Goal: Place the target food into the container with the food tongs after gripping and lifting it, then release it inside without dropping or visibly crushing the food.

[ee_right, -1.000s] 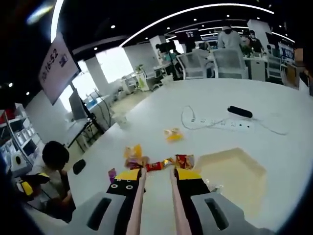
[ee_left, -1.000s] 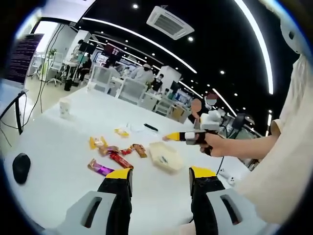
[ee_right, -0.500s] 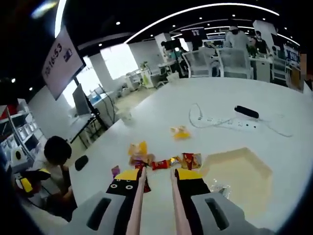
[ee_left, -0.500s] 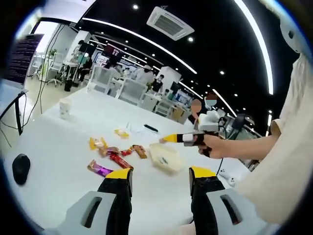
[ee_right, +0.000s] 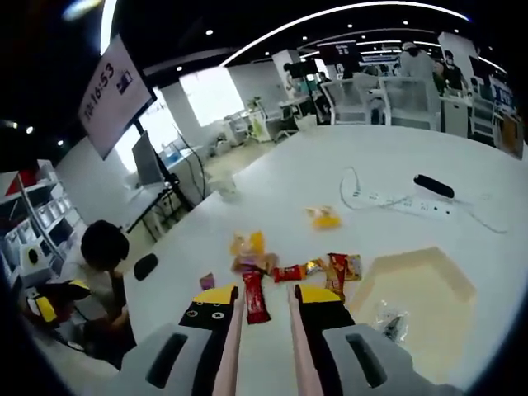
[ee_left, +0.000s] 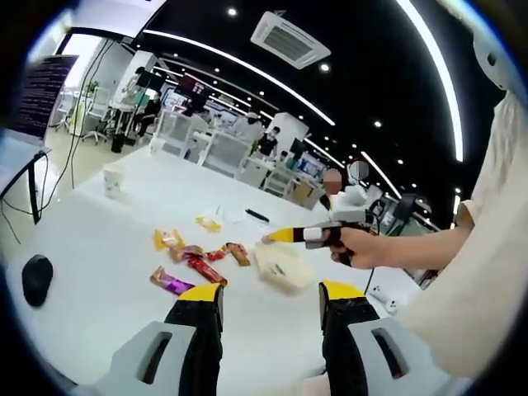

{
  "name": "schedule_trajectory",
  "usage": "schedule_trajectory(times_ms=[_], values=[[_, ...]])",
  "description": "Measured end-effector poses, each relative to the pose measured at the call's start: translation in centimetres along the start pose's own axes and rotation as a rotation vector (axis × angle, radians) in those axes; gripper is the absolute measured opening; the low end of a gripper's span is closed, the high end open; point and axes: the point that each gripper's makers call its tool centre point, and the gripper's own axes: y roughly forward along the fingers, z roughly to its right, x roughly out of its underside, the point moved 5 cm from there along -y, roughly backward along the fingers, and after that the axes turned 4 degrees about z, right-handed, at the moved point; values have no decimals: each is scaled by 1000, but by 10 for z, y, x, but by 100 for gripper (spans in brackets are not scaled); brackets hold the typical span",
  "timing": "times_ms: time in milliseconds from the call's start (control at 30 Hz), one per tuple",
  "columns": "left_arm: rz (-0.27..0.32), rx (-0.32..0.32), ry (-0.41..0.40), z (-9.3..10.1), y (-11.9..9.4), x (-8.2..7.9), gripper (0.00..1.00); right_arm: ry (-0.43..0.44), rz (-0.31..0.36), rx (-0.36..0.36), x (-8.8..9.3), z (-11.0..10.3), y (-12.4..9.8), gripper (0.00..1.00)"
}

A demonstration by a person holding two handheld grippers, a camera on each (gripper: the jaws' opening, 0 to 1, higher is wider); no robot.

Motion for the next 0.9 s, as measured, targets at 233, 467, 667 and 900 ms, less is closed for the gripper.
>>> schedule_trajectory(times_ms=[233, 467, 667, 900], values=[[3, -9, -8, -2, -4, 1, 46, -70, -27, -23, -2, -19, 2, 20], [4, -10, -9, -3, -4, 1, 46, -65, -28, -37, -5, -17, 9, 23], [6, -13, -10, -5, -6, 1, 46, -109, -26, -35, -5, -20, 16, 27], [5, -20, -13, -7, -8, 1, 46, -138, -34, -59, -4, -36, 22, 27]])
